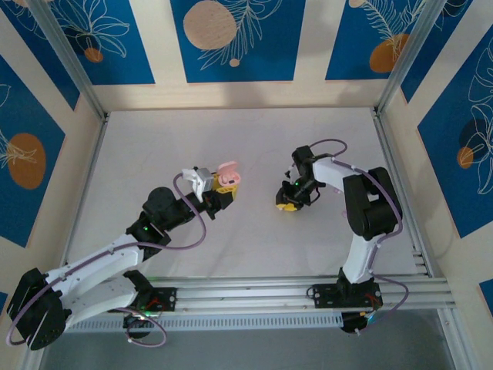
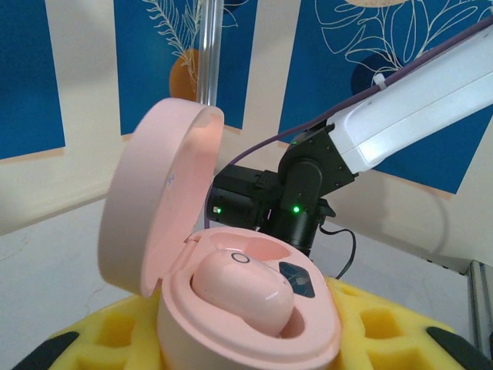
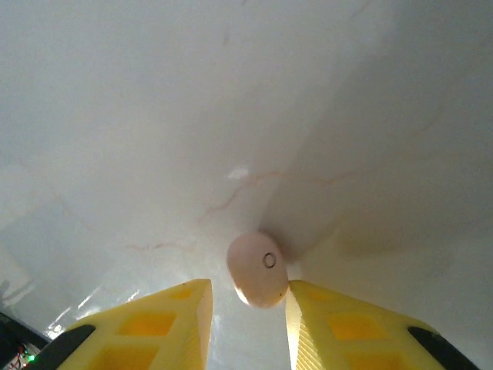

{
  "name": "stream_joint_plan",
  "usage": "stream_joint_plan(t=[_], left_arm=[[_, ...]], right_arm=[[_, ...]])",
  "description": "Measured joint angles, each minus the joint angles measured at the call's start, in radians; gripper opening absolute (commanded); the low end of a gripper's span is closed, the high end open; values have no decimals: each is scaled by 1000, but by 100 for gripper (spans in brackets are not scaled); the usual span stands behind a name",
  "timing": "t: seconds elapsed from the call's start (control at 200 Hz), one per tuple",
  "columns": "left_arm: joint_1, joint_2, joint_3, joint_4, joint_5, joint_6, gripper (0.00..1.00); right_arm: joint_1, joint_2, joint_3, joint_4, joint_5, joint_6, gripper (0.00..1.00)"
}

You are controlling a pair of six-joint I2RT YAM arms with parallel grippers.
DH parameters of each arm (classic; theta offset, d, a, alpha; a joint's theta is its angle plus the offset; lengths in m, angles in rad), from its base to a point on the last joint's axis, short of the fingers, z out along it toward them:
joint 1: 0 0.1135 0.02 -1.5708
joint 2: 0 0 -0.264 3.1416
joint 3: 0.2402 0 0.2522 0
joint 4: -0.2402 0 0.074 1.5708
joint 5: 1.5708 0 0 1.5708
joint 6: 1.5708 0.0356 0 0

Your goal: Insert wireless bluetooth earbuds into charging case

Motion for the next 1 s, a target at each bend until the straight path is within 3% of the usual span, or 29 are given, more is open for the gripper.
stream_joint_plan(t=[0.425,0.76,1.0], left_arm=[[0,0,0,0,0,-16,26],[0,0,0,-1,0,-15,26],[0,0,0,-1,0,-15,26]], right_arm=[[50,-36,-2,1,43,16,33],[-50,-100,-30,12,84,32,32],[-55,-64,-30,30,72,34,28]])
